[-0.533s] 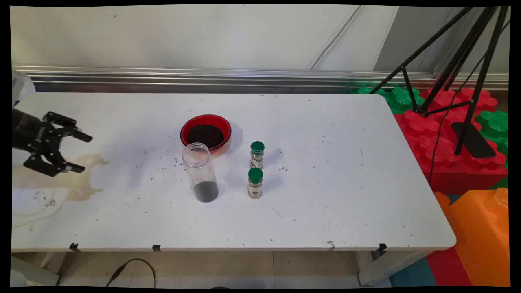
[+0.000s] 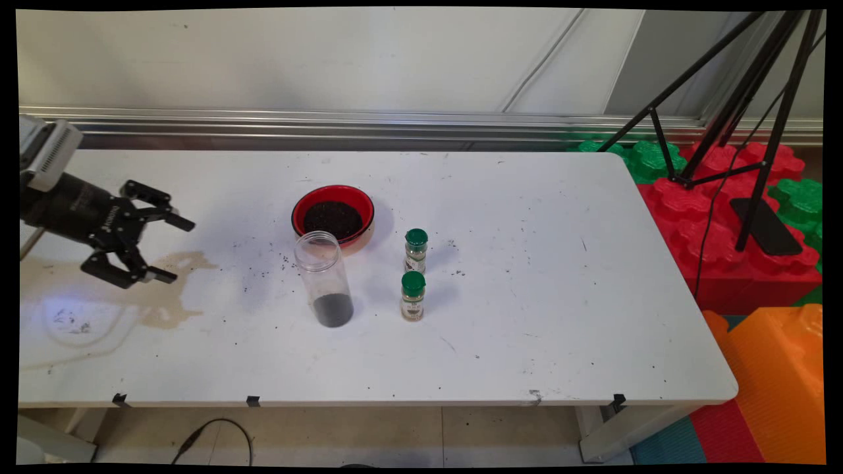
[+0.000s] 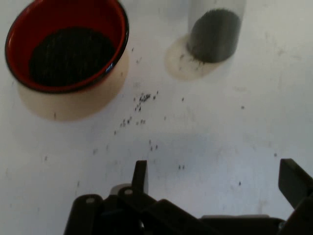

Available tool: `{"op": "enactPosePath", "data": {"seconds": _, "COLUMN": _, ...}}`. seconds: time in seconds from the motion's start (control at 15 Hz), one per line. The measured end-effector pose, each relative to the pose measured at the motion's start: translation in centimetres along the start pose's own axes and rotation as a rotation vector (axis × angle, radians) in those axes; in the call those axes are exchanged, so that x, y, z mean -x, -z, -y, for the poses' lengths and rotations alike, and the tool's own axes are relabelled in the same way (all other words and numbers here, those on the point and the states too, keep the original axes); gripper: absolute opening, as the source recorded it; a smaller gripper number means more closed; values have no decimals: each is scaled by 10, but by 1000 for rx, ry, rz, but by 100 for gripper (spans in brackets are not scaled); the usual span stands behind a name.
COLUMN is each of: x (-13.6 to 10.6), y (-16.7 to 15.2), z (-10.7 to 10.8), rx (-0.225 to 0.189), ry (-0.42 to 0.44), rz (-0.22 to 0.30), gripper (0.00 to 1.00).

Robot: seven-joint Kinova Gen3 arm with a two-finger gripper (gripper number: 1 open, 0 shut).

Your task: Pick up the black seasoning powder from the table

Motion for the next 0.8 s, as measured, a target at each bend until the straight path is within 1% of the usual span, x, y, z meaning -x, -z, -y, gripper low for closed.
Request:
{"op": "enactPosePath", "data": {"seconds": 0.33, "x": -12, "y": -19, "z": 7, "rx": 32, "ry": -50, "rz": -49, "gripper": 100}}
{"op": "enactPosePath", "data": {"seconds": 0.8, "x": -23, "y": -57, "z": 23, "rx": 90, "ry": -122, "rz": -140, "gripper": 100}}
